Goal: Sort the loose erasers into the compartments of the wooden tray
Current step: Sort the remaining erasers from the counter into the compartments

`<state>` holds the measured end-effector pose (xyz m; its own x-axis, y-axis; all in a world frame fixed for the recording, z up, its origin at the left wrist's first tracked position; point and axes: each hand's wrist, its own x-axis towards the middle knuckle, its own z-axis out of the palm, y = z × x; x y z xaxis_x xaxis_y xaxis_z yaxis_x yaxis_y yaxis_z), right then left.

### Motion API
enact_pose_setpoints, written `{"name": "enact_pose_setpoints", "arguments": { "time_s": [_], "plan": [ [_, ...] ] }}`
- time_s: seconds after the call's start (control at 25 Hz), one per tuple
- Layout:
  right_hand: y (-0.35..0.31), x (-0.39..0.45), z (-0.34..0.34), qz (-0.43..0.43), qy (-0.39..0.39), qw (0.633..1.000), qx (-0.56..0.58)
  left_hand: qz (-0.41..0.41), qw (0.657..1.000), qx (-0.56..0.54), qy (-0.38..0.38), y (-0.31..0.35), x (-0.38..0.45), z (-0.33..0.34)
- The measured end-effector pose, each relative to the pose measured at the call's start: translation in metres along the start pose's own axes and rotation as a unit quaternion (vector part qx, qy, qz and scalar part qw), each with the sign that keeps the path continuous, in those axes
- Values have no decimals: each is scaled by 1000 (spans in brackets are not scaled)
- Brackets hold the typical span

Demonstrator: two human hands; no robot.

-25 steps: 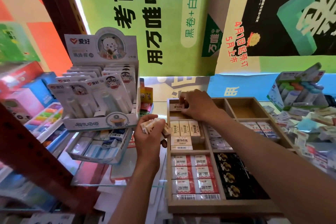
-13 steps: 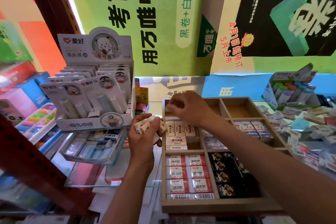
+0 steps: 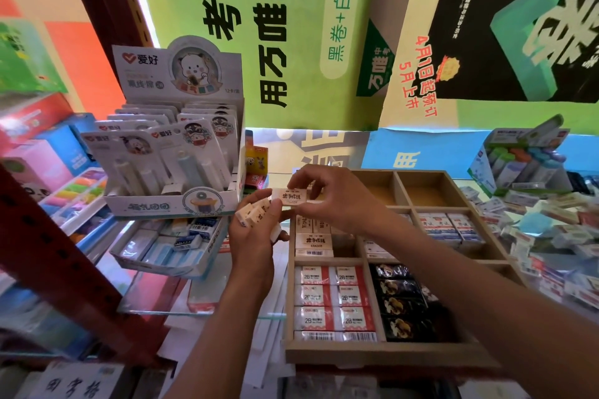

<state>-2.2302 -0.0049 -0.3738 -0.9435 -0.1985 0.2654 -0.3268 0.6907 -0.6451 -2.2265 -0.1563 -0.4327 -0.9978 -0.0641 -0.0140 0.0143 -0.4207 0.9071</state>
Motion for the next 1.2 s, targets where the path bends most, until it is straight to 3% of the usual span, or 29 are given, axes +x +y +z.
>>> {"name": "enact_pose_setpoints", "arguments": {
  "time_s": [0.12, 0.24, 0.36, 0.6, 0.92, 1.08, 1.2],
  "plan": [
    [0, -3, -4, 18, -1, 1000, 12, -5, 1000, 16, 2, -1, 0, 0],
    [6, 0, -6, 2, 24, 998, -64, 2, 1000, 17, -1, 0, 0, 1],
    [30, 9, -20, 57, 57, 989, -126, 5, 1000, 23, 0, 1, 0, 2],
    [41, 32, -14, 47, -46, 968, -242, 5, 1000, 29, 1, 0, 1, 2],
    [42, 35, -19, -33, -77, 951, -298, 7, 999, 42, 0, -1, 2, 2],
    [47, 41, -9, -40, -47, 927, -370, 11, 999, 48, 13, -1, 2, 3],
    [44, 39, -6, 0, 12, 957, -291, -4, 999, 16, 30, 0, 1, 6]
  ]
}}
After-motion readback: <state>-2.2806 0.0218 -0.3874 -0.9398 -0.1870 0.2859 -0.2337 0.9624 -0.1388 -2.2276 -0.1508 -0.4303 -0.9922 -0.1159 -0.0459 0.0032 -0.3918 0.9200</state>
